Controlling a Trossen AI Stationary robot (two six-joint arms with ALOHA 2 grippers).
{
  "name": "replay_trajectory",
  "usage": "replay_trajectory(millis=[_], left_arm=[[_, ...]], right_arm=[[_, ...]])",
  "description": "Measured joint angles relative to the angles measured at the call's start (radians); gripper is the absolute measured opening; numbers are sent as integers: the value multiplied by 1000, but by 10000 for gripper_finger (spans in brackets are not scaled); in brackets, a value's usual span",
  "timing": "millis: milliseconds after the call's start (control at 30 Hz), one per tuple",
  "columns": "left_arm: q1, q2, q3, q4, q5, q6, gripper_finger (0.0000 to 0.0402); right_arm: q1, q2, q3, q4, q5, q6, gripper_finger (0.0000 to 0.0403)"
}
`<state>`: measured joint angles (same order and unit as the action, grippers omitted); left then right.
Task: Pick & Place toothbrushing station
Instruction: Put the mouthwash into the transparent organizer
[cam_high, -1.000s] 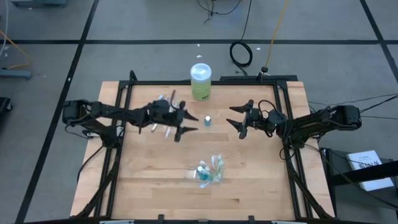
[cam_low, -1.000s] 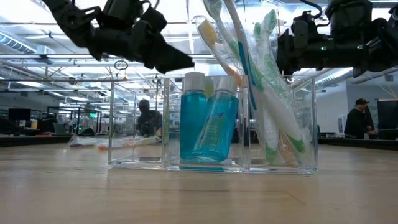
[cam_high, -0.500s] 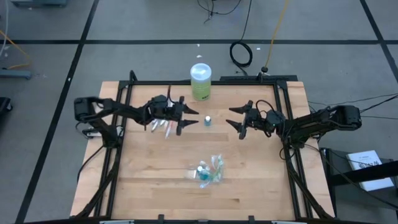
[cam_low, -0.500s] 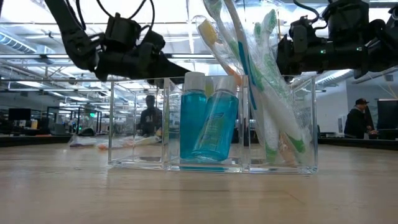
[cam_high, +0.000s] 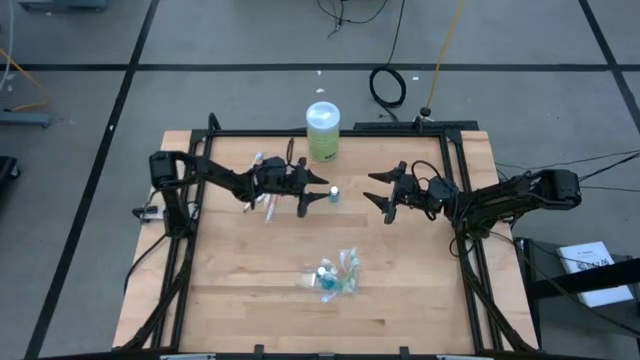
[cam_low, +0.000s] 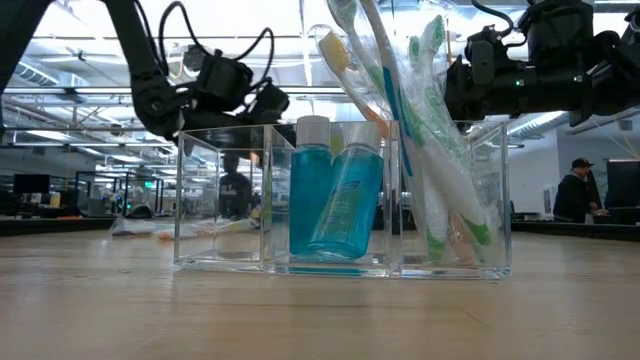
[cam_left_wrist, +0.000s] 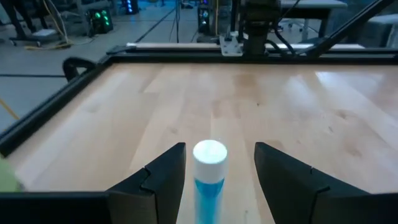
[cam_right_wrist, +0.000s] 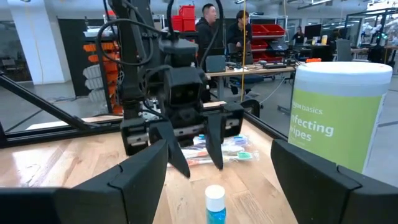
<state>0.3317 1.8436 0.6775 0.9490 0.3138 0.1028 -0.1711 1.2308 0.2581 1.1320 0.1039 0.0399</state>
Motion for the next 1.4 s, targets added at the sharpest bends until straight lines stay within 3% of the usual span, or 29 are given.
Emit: replay_trajectory(millis=[167, 867, 1100, 1400], left_arm=[[2, 47, 29, -10, 0, -16, 198], [-24, 49, 43, -15, -62, 20, 198], [-28, 49, 115, -184, -62, -1, 198], [-29, 49, 119, -170, -54, 6, 198]], right_arm=[[0, 0, 0, 0, 0, 0, 279], [0, 0, 0, 8, -1, 0, 279], [0, 0, 0, 11, 0, -2, 279], [0, 0, 0, 12, -1, -2, 279]])
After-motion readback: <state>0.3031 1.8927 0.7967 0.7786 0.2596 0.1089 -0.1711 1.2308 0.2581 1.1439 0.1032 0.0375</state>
